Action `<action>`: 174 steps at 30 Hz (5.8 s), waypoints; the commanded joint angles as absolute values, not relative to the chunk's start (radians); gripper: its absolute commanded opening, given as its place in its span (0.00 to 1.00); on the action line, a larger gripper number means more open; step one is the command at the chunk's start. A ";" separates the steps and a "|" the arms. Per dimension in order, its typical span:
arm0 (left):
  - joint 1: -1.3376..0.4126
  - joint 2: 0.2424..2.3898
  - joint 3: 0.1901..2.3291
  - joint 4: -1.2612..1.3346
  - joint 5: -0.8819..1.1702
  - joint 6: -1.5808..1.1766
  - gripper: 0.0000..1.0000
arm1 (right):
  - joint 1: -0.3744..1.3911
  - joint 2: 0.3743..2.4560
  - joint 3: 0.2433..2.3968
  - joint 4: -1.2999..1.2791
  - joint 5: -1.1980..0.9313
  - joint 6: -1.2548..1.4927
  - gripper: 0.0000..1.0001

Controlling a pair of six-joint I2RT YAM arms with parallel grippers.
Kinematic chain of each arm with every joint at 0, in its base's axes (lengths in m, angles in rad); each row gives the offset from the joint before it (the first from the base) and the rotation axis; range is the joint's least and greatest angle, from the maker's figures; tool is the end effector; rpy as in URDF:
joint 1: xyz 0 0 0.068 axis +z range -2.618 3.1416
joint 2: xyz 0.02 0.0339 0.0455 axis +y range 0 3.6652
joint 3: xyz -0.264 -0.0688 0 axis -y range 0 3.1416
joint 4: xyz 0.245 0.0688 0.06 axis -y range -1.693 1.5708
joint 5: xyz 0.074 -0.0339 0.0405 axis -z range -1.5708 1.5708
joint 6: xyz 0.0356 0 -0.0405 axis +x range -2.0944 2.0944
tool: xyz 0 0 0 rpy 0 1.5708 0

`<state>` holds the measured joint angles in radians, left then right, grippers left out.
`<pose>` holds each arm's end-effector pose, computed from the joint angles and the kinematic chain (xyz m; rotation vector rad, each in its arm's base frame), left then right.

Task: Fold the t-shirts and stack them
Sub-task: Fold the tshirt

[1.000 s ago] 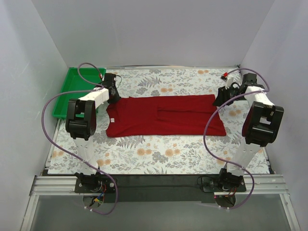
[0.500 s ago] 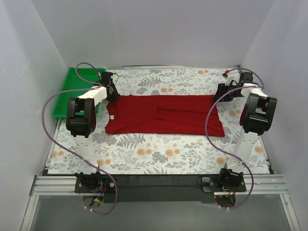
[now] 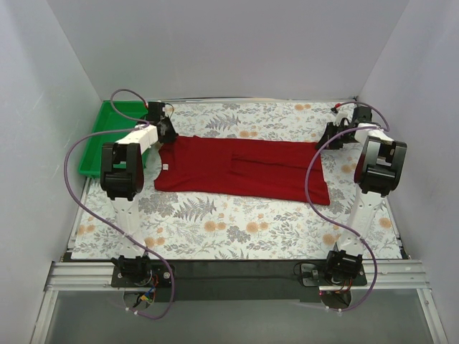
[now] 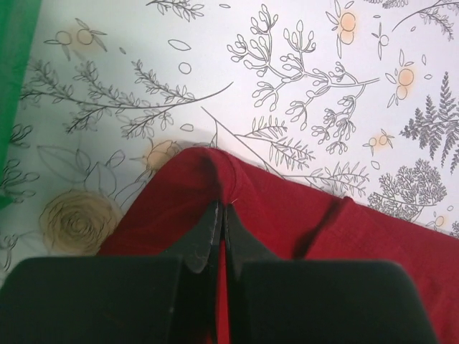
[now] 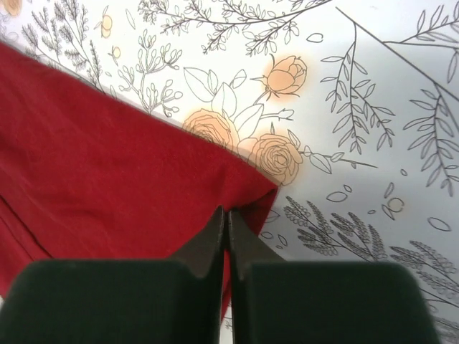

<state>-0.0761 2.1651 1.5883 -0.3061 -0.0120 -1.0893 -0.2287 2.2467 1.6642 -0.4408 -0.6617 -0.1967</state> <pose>0.4741 -0.0357 0.1642 -1.2266 2.1993 -0.4837 0.4685 -0.0866 0.1476 -0.1929 2.4014 0.6630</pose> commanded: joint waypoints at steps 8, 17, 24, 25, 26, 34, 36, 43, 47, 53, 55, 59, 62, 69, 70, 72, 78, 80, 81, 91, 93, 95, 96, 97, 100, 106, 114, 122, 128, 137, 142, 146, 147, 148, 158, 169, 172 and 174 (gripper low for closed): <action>-0.066 2.224 1.678 -0.220 0.020 -1.080 0.00 | -0.245 2.220 1.681 -0.359 -0.602 -0.150 0.01; -0.066 2.270 1.716 -0.111 0.018 -1.092 0.00 | -0.249 2.214 1.623 -0.327 -0.551 -0.170 0.01; -0.066 2.344 1.813 -0.092 0.070 -1.126 0.00 | -0.268 2.174 1.537 -0.285 -0.512 -0.170 0.01; -0.067 2.355 1.842 -0.089 0.081 -1.134 0.00 | -0.276 2.168 1.520 -0.278 -0.512 -0.172 0.01; -0.069 2.367 1.859 -0.086 0.092 -1.144 0.00 | -0.279 2.145 1.497 -0.259 -0.514 -0.172 0.01; -0.118 2.506 2.065 -0.100 0.172 -1.195 0.00 | -0.305 1.964 1.203 -0.112 -0.497 -0.126 0.01; -0.130 2.534 2.132 -0.101 0.173 -1.206 0.00 | -0.314 1.933 1.154 -0.072 -0.495 -0.114 0.01; -0.173 2.629 2.266 -0.081 0.153 -1.298 0.13 | -0.350 1.826 0.997 -0.023 -0.529 -0.054 0.01; -0.187 2.631 2.287 -0.064 0.143 -1.316 0.39 | -0.351 1.793 0.959 -0.018 -0.567 -0.063 0.01; -0.181 2.473 2.231 -0.104 0.041 -1.229 0.52 | -0.354 1.751 0.979 -0.025 -0.523 -0.153 0.32; -0.179 2.404 2.191 -0.120 0.017 -1.166 0.56 | -0.360 1.726 0.976 -0.029 -0.517 -0.204 0.39; -0.179 2.171 2.013 -0.150 -0.040 -1.095 0.58 | -0.365 1.649 0.979 -0.064 -0.537 -0.340 0.49; -0.179 2.045 1.803 -0.161 -0.035 -1.100 0.58 | -0.365 1.617 0.989 -0.152 -0.610 -0.498 0.56; -0.184 1.685 1.225 -0.140 0.063 -1.268 0.56 | -0.264 1.684 1.129 -0.785 -0.917 -1.127 0.60; -0.187 1.613 1.104 -0.118 0.070 -1.287 0.55 | -0.230 1.674 1.118 -0.817 -0.908 -1.164 0.59; -0.189 1.548 1.001 -0.097 0.080 -1.324 0.55 | -0.117 1.632 1.074 -0.833 -0.847 -1.235 0.58; -0.176 1.393 0.802 -0.069 0.025 -1.322 0.57 | 0.203 1.434 0.905 -0.545 -0.580 -1.036 0.58; -0.164 1.417 0.817 -0.077 0.012 -1.333 0.57 | 0.264 1.422 0.897 -0.522 -0.498 -0.955 0.58; -0.160 1.431 0.828 -0.074 0.012 -1.336 0.57 | 0.309 1.427 0.897 -0.519 -0.476 -0.934 0.58; -0.101 1.652 1.020 -0.071 -0.029 -1.370 0.53 | 0.397 1.440 0.816 -0.426 -0.364 -0.807 0.55; -0.100 1.678 1.051 -0.084 -0.044 -1.370 0.52 | 0.396 1.433 0.807 -0.422 -0.347 -0.798 0.55; -0.100 1.716 1.094 -0.110 -0.057 -1.373 0.52 | 0.393 1.408 0.799 -0.423 -0.347 -0.796 0.54; -0.100 1.730 1.104 -0.112 -0.060 -1.373 0.50 | 0.391 1.398 0.795 -0.423 -0.348 -0.795 0.54; -0.100 1.742 1.117 -0.117 -0.069 -1.373 0.48 | 0.391 1.378 0.787 -0.426 -0.350 -0.795 0.55; -0.100 1.796 1.167 -0.129 -0.080 -1.365 0.44 | 0.384 1.345 0.767 -0.431 -0.350 -0.793 0.55; -0.100 1.865 1.233 -0.169 -0.112 -1.333 0.41 | 0.356 1.325 0.749 -0.457 -0.354 -0.798 0.54; -0.100 1.940 1.287 -0.187 -0.158 -1.309 0.39 | 0.286 1.287 0.739 -0.571 -0.368 -0.963 0.55; -0.100 1.973 1.319 -0.190 -0.173 -1.296 0.21 | 0.233 1.224 0.687 -0.647 -0.327 -1.060 0.54; -0.100 1.970 1.322 -0.189 -0.158 -1.287 0.09 | 0.196 1.265 0.677 -0.623 -0.305 -1.022 0.52; -0.097 1.974 1.324 -0.183 -0.150 -1.267 0.03 | 0.190 1.305 0.667 -0.598 -0.295 -0.994 0.45; -0.089 1.980 1.328 -0.181 -0.140 -1.266 0.00 | 0.189 1.304 0.658 -0.597 -0.284 -0.982 0.30; -0.084 1.974 1.330 -0.181 -0.140 -1.258 0.00 | 0.178 1.266 0.657 -0.601 -0.273 -0.974 0.13; -0.081 1.976 1.331 -0.181 -0.143 -1.255 0.00 | 0.175 1.244 0.655 -0.604 -0.268 -0.974 0.10; -0.080 1.973 1.330 -0.181 -0.146 -1.253 0.00 | 0.175 1.233 0.652 -0.607 -0.264 -0.973 0.09; -0.058 1.957 1.318 -0.172 -0.163 -1.246 0.00 | 0.167 1.135 0.594 -0.689 -0.281 -1.072 0.01; -0.035 1.934 1.287 -0.163 -0.173 -1.233 0.00 | 0.100 1.072 0.587 -0.785 -0.320 -1.207 0.01; -0.025 1.887 1.243 -0.115 -0.141 -1.230 0.00 | 0.077 1.048 0.604 -0.825 -0.380 -1.252 0.01; -0.020 1.835 1.192 -0.077 -0.143 -1.235 0.00 | 0.072 1.029 0.604 -0.830 -0.397 -1.270 0.01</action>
